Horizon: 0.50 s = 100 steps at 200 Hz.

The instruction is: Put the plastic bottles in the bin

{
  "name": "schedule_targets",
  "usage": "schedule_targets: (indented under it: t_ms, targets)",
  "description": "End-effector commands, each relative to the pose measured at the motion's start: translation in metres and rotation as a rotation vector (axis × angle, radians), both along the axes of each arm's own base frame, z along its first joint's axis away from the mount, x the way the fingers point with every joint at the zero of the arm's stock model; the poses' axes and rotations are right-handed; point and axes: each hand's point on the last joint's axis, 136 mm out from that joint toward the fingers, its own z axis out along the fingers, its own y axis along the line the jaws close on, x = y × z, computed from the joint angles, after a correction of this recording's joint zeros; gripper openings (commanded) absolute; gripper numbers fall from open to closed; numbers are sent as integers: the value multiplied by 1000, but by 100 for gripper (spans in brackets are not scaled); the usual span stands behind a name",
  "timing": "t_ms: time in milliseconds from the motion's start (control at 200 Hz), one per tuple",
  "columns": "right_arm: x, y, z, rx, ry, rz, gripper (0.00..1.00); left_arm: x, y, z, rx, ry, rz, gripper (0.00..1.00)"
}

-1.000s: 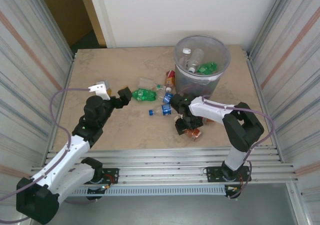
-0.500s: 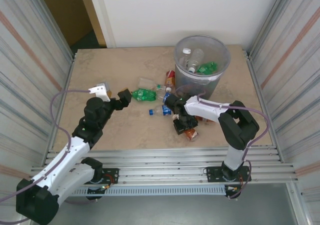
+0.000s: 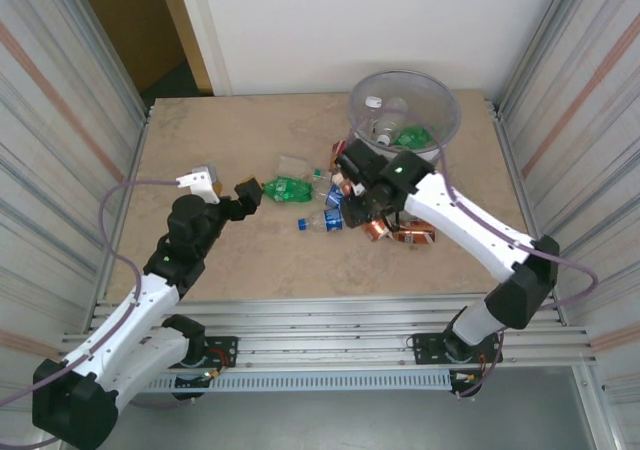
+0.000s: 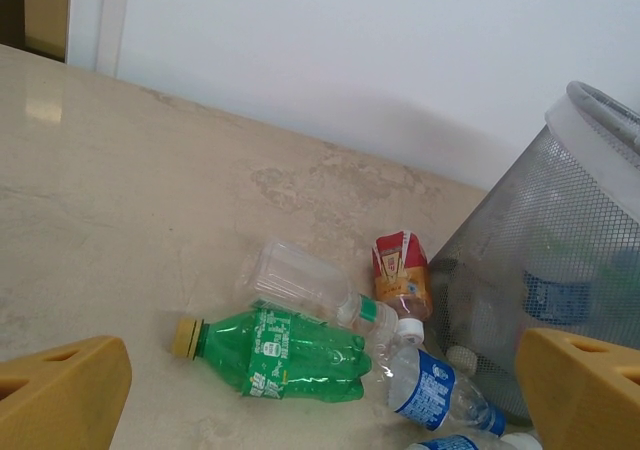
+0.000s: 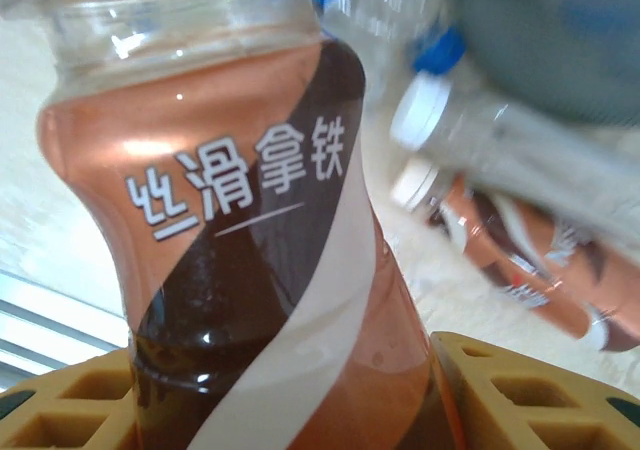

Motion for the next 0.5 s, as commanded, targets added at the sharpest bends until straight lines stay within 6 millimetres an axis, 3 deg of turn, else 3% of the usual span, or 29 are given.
schedule_targets:
  t_ms: [0, 125, 155, 235, 376, 496]
  targets:
    - [9, -17, 54, 3, -147, 10, 41, -2, 2, 5, 10, -11, -5, 99]
    - [38, -33, 100, 11, -303, -14, 42, -3, 1, 8, 13, -19, -13, 99]
    - [47, -38, 118, 25, -356, -23, 42, -3, 0, 9, 14, -19, -16, 99]
    - [71, -54, 137, 12, -428, -47, 43, -3, -1, 10, 13, -18, -24, 99]
    - [114, -80, 156, 19, -500, -85, 43, -4, -5, 11, 8, -13, -46, 99]
    - [149, -95, 158, 27, -526, -88, 43, -6, -9, 11, 5, -6, -72, 99]
